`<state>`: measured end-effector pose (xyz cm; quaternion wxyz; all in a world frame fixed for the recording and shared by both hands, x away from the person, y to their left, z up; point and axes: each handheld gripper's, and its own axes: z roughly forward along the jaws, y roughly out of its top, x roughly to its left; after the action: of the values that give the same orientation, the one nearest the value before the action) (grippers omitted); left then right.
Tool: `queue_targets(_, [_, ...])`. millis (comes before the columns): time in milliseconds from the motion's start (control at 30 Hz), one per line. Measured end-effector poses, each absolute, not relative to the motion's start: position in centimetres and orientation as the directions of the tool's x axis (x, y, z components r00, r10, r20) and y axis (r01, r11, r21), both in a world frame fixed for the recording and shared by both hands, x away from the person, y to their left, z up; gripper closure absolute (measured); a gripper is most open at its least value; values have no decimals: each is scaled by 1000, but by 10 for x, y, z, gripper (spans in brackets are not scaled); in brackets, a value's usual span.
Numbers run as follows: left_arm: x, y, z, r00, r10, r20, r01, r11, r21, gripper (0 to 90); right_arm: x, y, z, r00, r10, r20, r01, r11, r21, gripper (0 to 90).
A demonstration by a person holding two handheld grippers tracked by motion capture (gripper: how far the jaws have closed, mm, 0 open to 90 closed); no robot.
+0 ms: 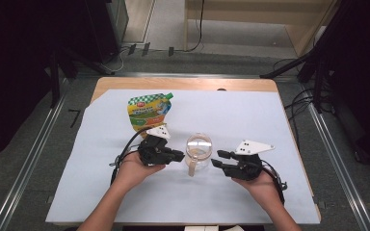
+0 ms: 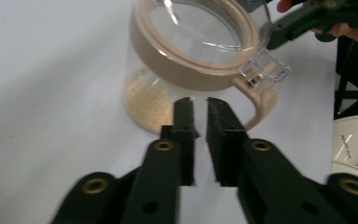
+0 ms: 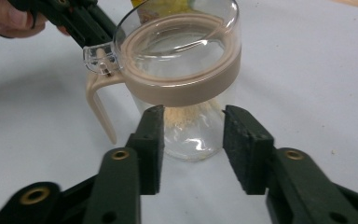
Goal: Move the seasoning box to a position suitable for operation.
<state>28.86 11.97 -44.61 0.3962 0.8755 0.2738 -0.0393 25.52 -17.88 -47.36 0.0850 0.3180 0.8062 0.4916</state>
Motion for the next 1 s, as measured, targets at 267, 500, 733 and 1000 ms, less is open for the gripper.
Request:
queue_targets(267, [284,109,-450,864,411,-292,488,-540,685,900,252,-176,-469,-772,621,137,410,321,854,900])
queue_targets(500, [282,107,-450,864,415,-284,486,-542,686,900,253,-167,-472,-783,610,121,402,347,847,900])
queue_targets(733, [280,99,-453,873,395,-286,475,-552,686,900,255,-171,-474,-769,624,137,425,338,840,900])
queue_targets(1000, [276,86,-456,884,377,-277,457,-565,688,900,259,-175,-475,-749,645,152,445,320,836,900])
